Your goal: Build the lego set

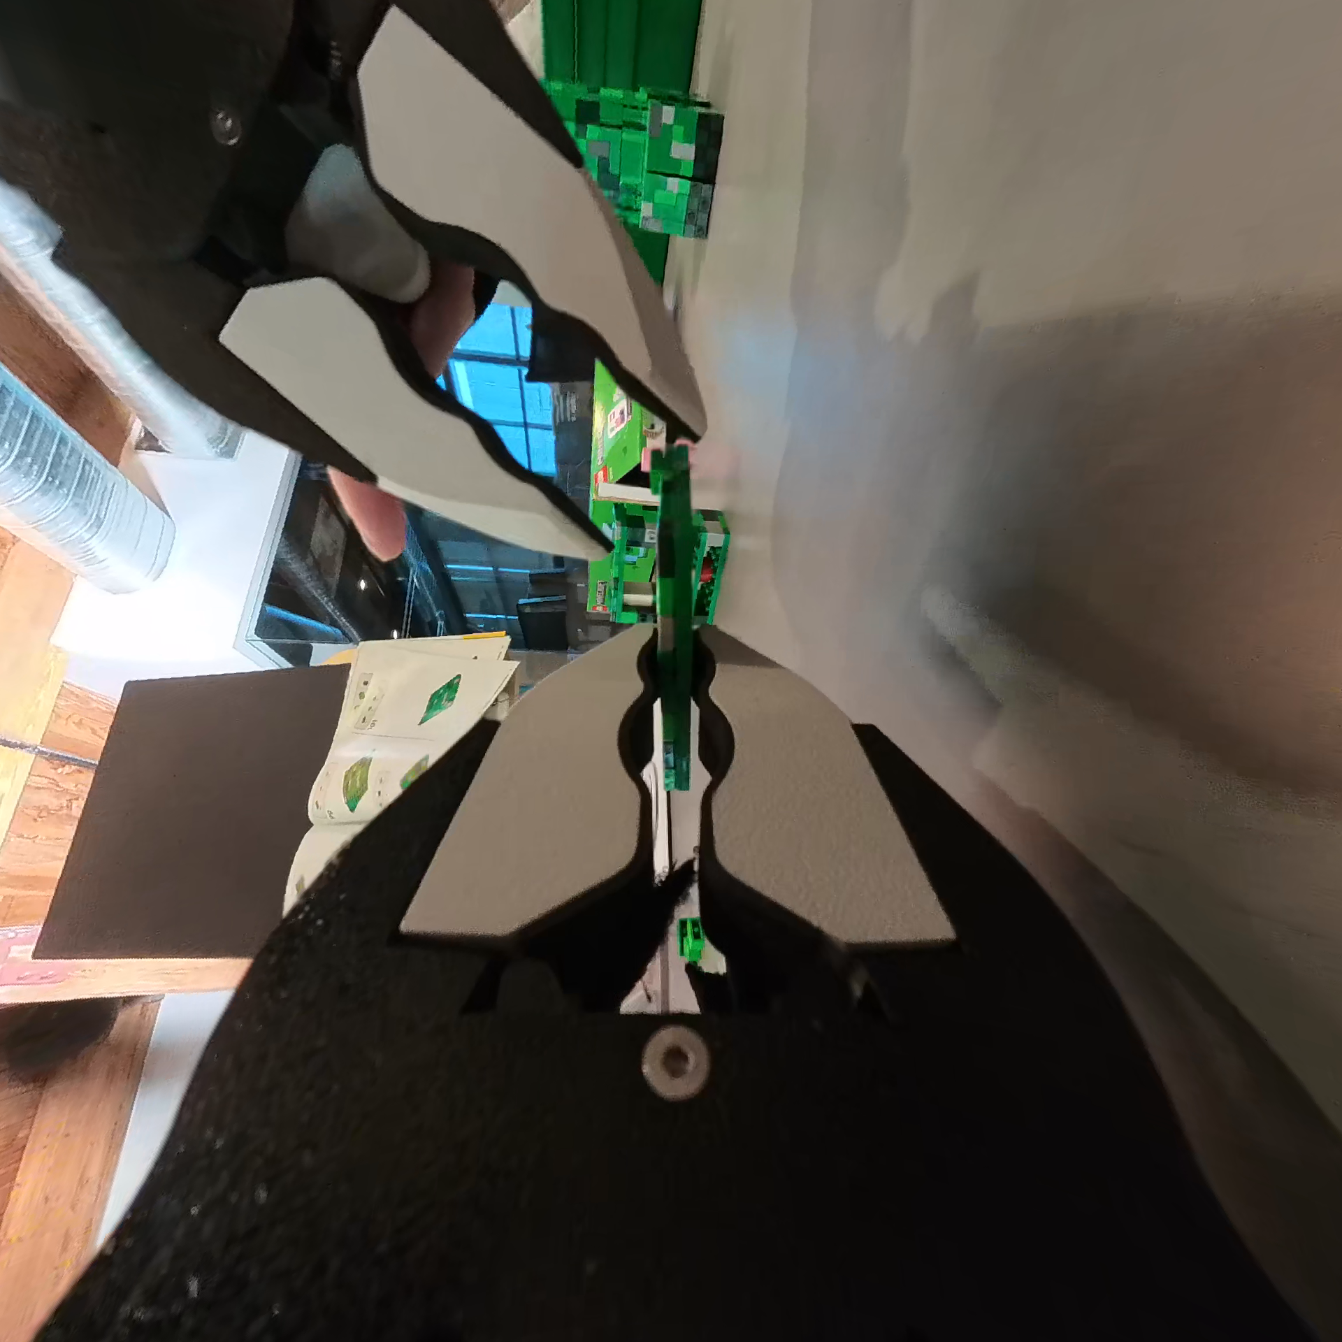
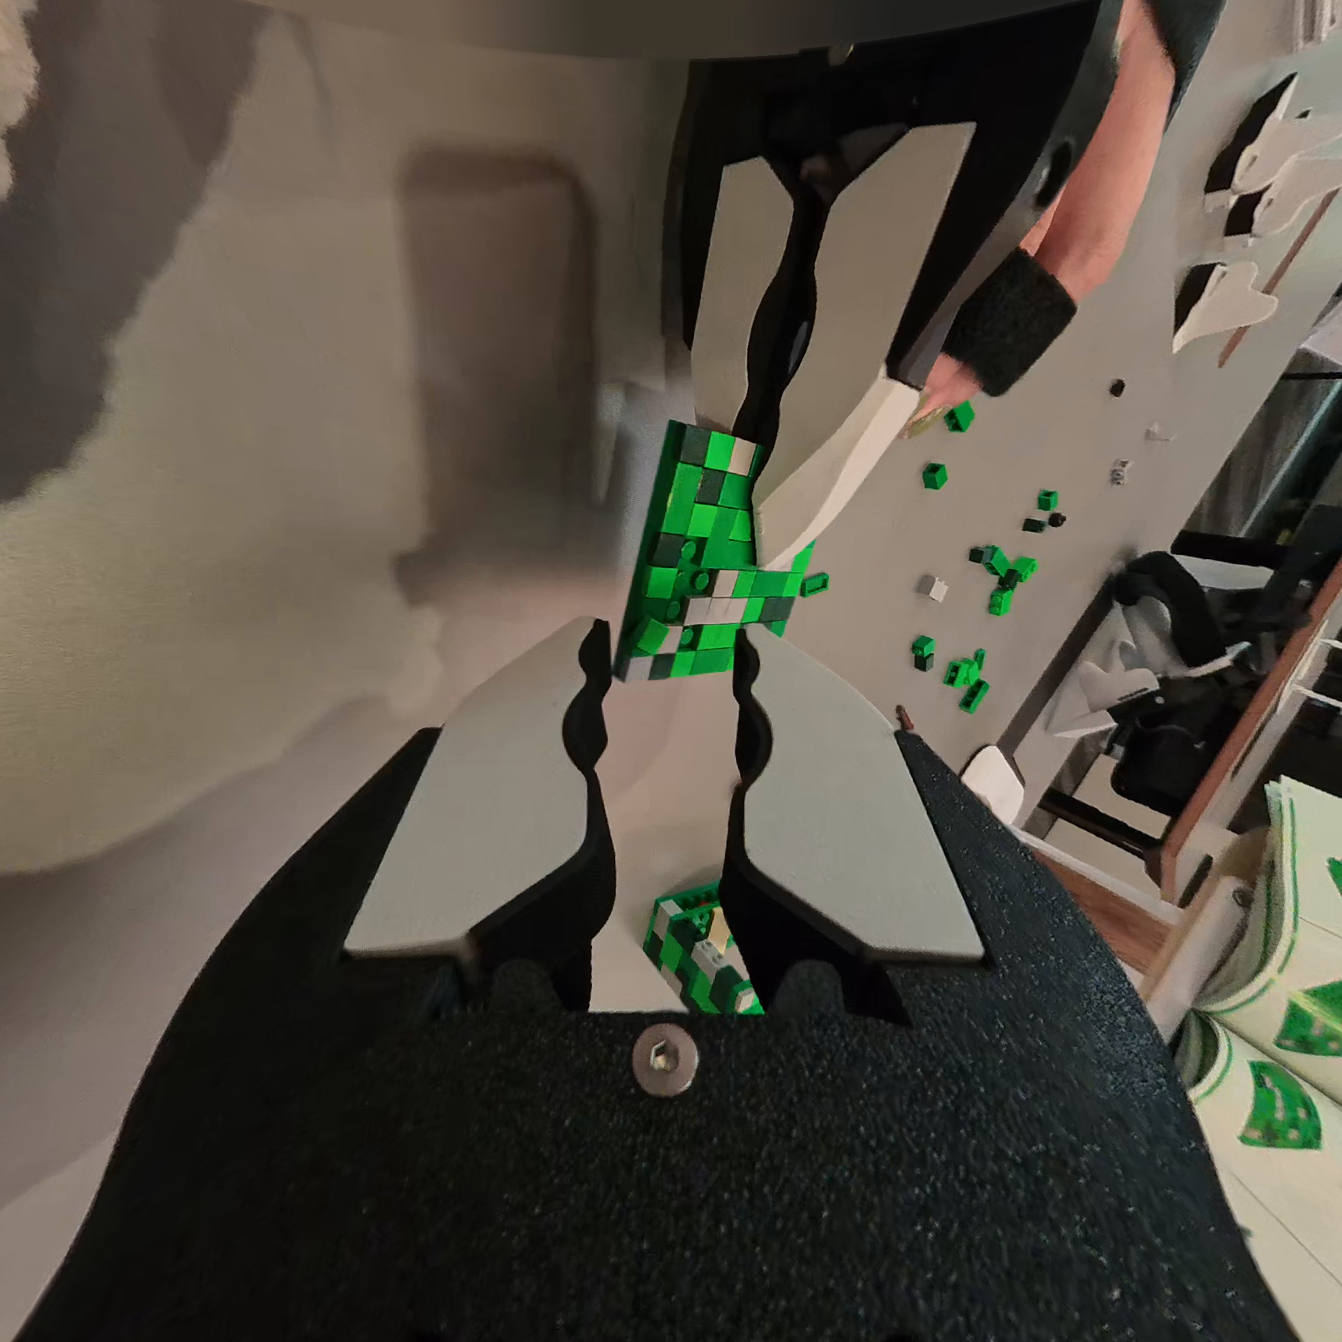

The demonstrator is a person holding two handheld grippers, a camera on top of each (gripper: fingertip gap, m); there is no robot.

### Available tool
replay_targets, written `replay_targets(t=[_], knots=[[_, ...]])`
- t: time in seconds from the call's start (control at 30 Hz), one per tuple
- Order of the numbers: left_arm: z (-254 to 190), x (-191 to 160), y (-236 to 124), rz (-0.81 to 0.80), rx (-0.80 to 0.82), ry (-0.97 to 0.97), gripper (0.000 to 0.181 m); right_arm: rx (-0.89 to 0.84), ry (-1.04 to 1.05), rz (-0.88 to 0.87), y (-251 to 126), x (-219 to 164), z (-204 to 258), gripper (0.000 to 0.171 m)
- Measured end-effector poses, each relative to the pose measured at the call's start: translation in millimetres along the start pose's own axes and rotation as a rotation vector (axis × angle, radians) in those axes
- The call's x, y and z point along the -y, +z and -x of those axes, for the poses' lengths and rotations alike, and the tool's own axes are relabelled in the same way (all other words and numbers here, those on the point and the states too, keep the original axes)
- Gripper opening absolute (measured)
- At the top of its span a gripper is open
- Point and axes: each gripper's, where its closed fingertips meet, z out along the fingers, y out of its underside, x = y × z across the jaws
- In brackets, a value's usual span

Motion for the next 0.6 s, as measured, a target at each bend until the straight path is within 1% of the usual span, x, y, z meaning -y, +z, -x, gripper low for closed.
replay_targets(t=[0.1,0.17,0.27,0.37,0.47,0.6], knots=[[5,-7,0,0.033,0.019,-0.028,0.006,-0.057,0.027,0.029,-3,-4,-1,0.032],[6,-13,0,0.062,0.024,-0.041,0.006,-0.129,0.076,0.041,-7,-6,-5,0.032],[6,-21,1,0.099,0.019,-0.069,0.006,-0.317,0.188,0.059,-10,-11,-17,0.028],[8,-26,1,0.123,0.028,-0.09,0.006,-0.49,0.243,0.102,-10,-16,-25,0.026],[9,-28,0,0.132,0.032,-0.115,0.005,-0.58,0.261,0.102,-7,-10,-26,0.024],[9,-28,-1,0.13,0.03,-0.121,0.005,-0.65,0.212,0.15,-3,-11,-29,0.022]])
